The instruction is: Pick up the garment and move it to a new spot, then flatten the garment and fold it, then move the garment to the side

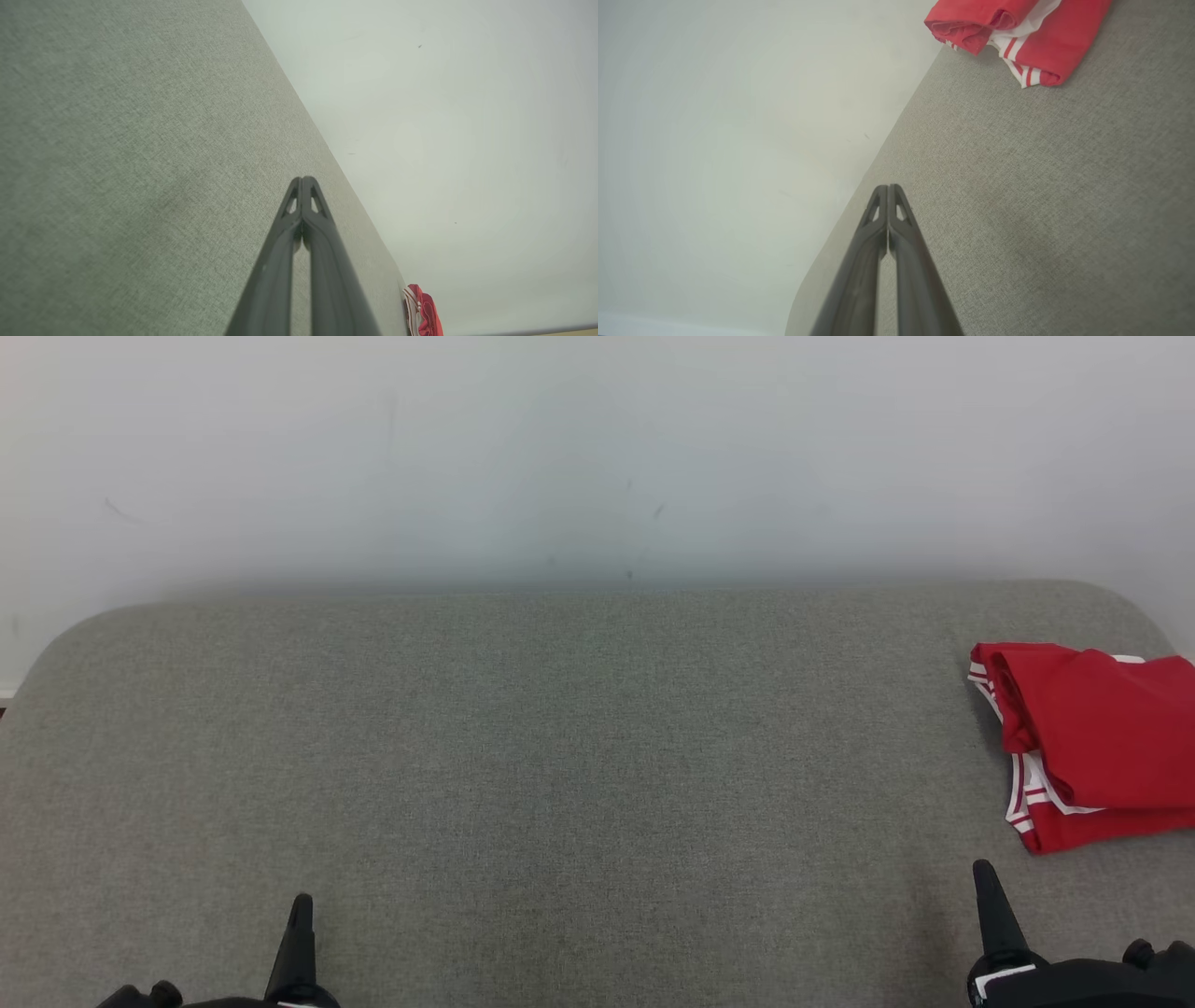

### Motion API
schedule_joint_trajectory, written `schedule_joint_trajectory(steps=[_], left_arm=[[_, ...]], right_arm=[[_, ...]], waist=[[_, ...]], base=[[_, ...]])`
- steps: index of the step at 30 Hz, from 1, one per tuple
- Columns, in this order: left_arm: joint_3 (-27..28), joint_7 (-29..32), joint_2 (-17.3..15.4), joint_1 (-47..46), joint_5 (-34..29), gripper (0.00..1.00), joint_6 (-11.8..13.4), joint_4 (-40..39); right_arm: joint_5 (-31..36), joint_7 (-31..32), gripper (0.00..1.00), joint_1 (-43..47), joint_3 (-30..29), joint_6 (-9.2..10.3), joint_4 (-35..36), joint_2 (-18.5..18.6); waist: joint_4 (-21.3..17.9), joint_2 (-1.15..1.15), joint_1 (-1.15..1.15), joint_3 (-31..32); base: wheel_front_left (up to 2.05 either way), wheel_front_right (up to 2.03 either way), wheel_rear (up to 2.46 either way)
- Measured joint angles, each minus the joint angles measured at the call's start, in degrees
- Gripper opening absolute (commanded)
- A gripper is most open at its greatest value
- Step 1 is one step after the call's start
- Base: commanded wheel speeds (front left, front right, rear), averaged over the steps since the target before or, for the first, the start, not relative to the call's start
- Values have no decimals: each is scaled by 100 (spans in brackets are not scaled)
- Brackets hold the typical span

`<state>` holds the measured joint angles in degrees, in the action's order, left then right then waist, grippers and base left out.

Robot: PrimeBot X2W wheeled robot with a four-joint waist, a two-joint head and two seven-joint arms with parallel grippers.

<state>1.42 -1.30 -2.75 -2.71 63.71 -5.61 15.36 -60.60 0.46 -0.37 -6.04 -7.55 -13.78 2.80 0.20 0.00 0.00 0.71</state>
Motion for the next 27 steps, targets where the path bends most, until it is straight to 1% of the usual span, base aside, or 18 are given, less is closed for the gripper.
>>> schedule_joint_trajectory(steps=[27], left_arm=[[90,403,-1,-342,1356,0,-93,116]], right_arm=[[-1493,242,0,-168,-154,0,113,1]], waist=[[-9,0,0,-38]], base=[[0,0,0]])
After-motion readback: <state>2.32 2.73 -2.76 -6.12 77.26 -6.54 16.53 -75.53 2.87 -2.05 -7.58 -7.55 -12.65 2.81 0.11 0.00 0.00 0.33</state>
